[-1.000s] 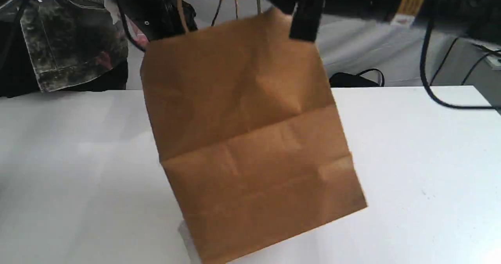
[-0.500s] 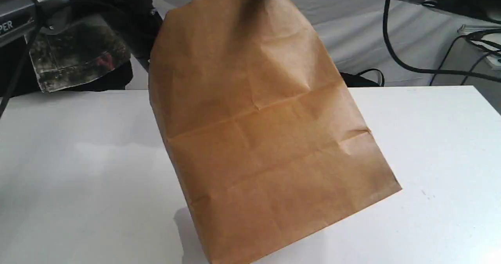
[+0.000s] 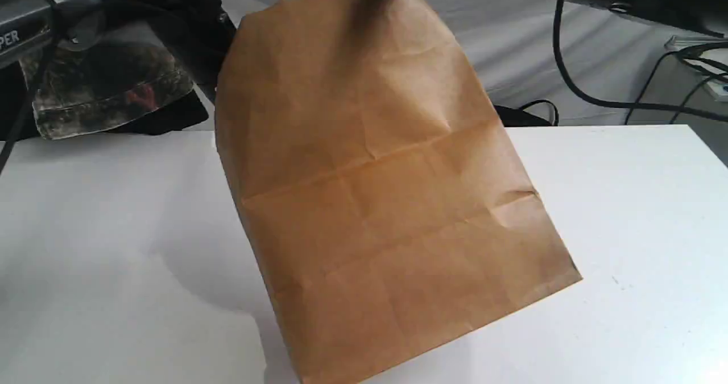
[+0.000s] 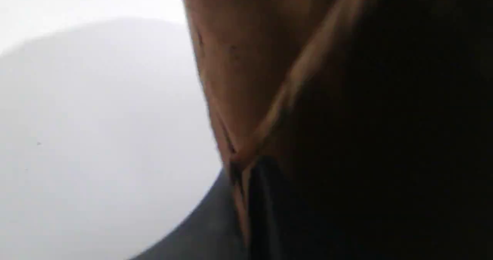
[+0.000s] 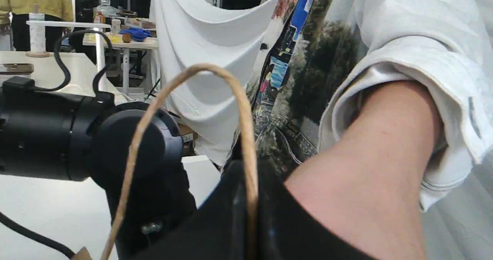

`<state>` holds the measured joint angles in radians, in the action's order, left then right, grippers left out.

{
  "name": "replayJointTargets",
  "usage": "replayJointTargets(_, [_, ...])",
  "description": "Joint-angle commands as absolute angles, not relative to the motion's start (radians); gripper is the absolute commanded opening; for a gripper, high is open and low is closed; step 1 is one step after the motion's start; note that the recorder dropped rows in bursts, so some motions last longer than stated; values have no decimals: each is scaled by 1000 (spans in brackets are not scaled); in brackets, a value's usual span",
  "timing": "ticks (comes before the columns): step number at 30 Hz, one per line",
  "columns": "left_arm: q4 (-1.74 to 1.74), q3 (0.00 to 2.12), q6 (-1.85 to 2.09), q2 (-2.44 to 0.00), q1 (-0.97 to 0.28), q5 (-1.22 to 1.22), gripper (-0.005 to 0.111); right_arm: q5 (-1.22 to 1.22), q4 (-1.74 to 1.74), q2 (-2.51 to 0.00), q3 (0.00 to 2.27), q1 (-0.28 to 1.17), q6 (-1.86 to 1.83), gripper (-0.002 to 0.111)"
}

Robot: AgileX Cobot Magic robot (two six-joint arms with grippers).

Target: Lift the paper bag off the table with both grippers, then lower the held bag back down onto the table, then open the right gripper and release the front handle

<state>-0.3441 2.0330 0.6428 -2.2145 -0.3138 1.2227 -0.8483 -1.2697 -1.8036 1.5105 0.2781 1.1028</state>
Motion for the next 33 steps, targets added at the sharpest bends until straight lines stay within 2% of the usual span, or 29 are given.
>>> replayJointTargets(1, [-330,2025,666,-2212,-318,1221,0,-848,-1262,-1799,1523,281,1097,0])
replayJointTargets(11, [-190,2083,665,-2212,-318,1221,0,-957,-1439,-1797,1521,281,1123,0])
replayJointTargets(15, [-88,2167,546,-2212,-318,1121,0,-1045,-1519,-1788,1514,281,1165,0])
replayJointTargets(22, [-134,2311,539,-2212,-318,1118,0,-1069,-1549,-1728,1344,281,1103,0])
replayJointTargets(28, [-165,2319,561,-2212,-318,1121,0,-1071,-1424,-1703,1171,281,935,0])
replayJointTargets(33, [-165,2319,561,-2212,-318,1122,0,-1062,-1384,-1703,1134,281,889,0])
